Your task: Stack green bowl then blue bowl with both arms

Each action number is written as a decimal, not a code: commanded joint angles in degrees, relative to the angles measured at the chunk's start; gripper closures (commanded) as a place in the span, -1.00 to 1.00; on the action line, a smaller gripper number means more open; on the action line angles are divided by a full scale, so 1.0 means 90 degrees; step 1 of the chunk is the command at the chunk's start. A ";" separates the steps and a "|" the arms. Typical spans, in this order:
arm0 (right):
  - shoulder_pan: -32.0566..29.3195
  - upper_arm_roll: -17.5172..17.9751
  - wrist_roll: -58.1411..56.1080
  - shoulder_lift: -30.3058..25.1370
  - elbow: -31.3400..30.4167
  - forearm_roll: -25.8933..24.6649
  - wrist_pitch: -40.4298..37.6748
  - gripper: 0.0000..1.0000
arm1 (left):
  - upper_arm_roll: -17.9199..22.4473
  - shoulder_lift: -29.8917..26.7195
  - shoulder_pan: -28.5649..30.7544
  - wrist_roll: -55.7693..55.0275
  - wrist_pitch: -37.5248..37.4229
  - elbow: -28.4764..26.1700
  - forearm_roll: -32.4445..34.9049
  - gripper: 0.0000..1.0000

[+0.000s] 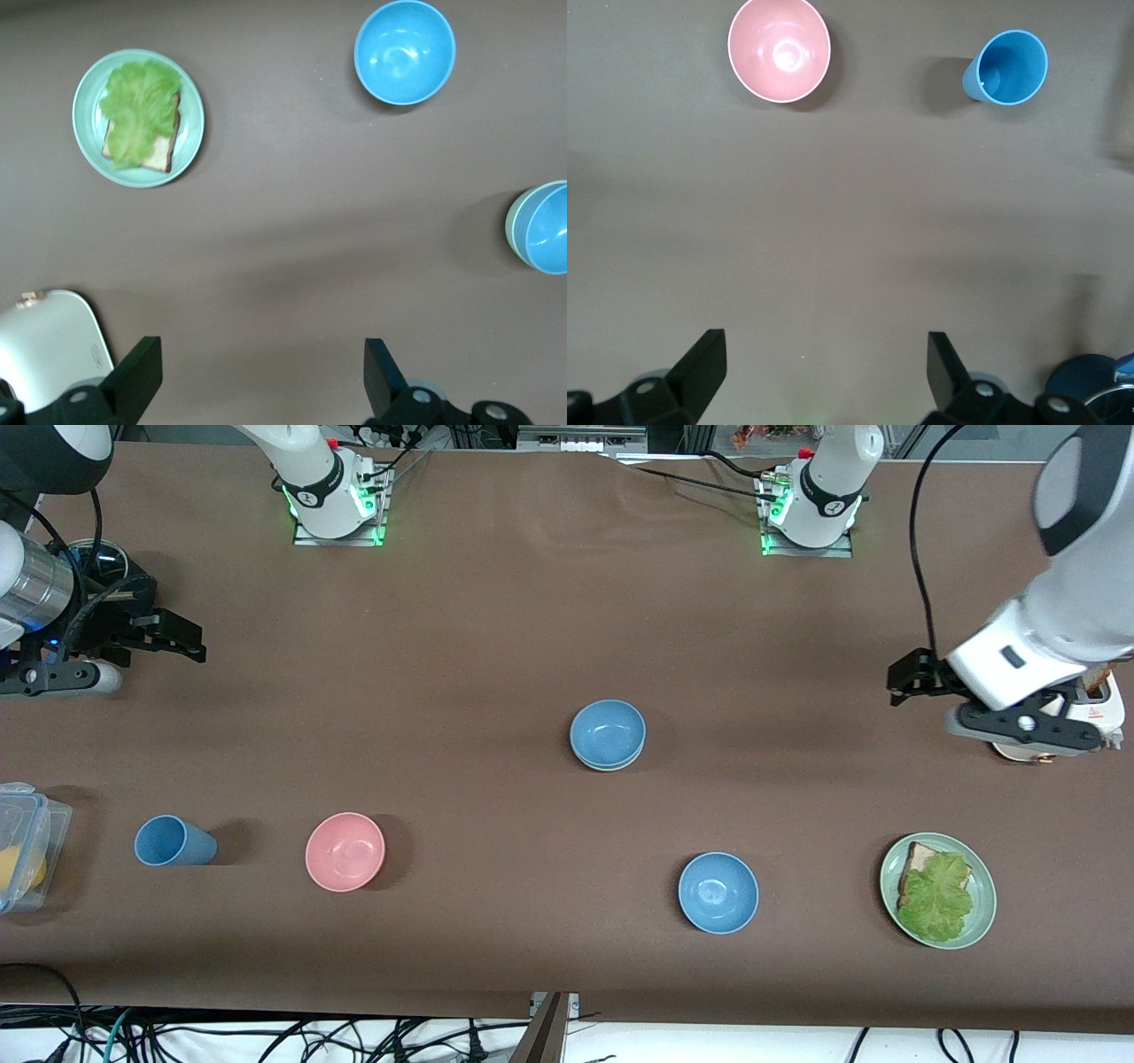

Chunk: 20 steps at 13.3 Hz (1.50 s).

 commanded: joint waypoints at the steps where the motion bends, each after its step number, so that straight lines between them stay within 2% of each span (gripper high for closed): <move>1: 0.0049 -0.0030 -0.0025 -0.0183 -0.0153 -0.0042 0.0054 -1.00 | 0.0856 -0.1001 -0.0574 -0.0054 0.0891 -0.1460 -0.0261 -1.00; 2: 0.0049 -0.0030 -0.0025 -0.0183 -0.0153 -0.0042 0.0054 -1.00 | 0.0857 -0.1255 -0.0575 -0.0044 0.1157 -0.1873 -0.0241 -1.00; 4: 0.0049 -0.0030 -0.0025 -0.0183 -0.0153 -0.0042 0.0054 -1.00 | 0.0808 -0.1317 -0.0575 -0.0073 0.1092 -0.2033 -0.0202 -1.00; 10: 0.0049 -0.0030 -0.0025 -0.0183 -0.0153 -0.0042 0.0054 -1.00 | 0.0662 -0.0907 -0.0604 -0.0102 0.0798 -0.1487 -0.0182 -1.00; 20: 0.0049 -0.0030 -0.0025 -0.0183 -0.0153 -0.0042 0.0054 -1.00 | 0.0583 -0.0887 -0.0614 -0.0102 0.0720 -0.1388 -0.0182 -1.00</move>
